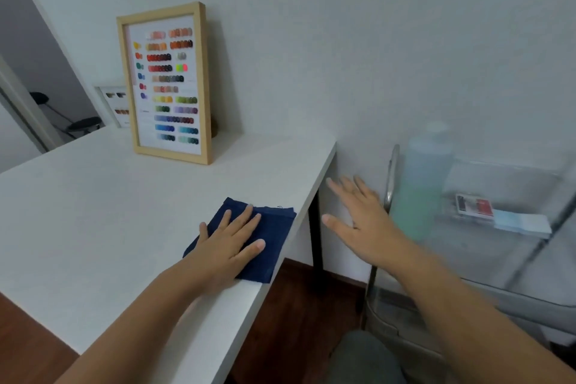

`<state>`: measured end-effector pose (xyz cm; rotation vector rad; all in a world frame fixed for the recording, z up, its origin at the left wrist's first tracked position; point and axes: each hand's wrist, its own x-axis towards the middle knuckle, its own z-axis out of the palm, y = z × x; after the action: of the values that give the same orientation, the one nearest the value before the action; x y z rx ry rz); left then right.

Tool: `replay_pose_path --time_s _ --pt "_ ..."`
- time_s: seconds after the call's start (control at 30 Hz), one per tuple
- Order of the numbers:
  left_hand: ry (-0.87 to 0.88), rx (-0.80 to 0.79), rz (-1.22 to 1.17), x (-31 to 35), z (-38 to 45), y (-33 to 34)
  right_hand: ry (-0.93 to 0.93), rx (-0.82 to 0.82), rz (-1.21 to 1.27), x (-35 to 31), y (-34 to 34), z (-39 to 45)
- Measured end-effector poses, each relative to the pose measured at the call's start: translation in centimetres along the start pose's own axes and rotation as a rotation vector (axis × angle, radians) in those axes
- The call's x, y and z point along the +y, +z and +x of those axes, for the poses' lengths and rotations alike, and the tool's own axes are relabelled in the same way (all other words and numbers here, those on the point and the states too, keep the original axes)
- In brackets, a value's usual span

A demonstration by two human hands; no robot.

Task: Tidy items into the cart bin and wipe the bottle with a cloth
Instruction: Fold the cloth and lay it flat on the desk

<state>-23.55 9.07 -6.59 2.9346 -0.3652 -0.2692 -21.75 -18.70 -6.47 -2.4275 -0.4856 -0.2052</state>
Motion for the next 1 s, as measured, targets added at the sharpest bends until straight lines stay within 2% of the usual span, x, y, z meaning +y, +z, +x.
replay_pose_path --time_s 0.13,0.23,0.33,0.4,0.5,0.63,0.77,0.87,1.0 --pt "0.232 0.162 -0.197 5.2 1.9 -2.9 0.051 0.284 0.086 2.8 -4.7 -1.4" --pt "0.383 0.158 -0.357 10.4 4.8 -4.5 0.127 0.526 0.111 4.8 -8.3 -2.2" --pt "0.427 0.173 -0.432 15.5 8.6 -5.2 0.218 0.637 0.162 7.6 -11.9 -2.7" --pt "0.422 0.208 -0.489 18.5 11.1 -5.2 0.302 0.614 0.186 9.8 -13.5 -2.9" --pt "0.376 0.231 -0.583 21.9 14.1 -4.5 0.399 0.486 0.181 12.6 -14.4 -2.9" --pt "0.295 0.238 -0.673 24.4 17.0 -2.9 0.381 0.349 0.127 14.2 -13.9 -1.9" --pt "0.272 0.245 -0.752 25.3 18.8 -2.1 0.378 0.302 0.209 14.8 -13.2 -0.5" --pt "0.339 0.230 -0.797 25.5 19.6 -2.2 0.377 0.255 0.277 15.3 -12.7 0.3" --pt "0.396 0.252 -0.754 25.6 20.7 -3.0 0.383 0.303 0.317 15.8 -12.9 1.4"
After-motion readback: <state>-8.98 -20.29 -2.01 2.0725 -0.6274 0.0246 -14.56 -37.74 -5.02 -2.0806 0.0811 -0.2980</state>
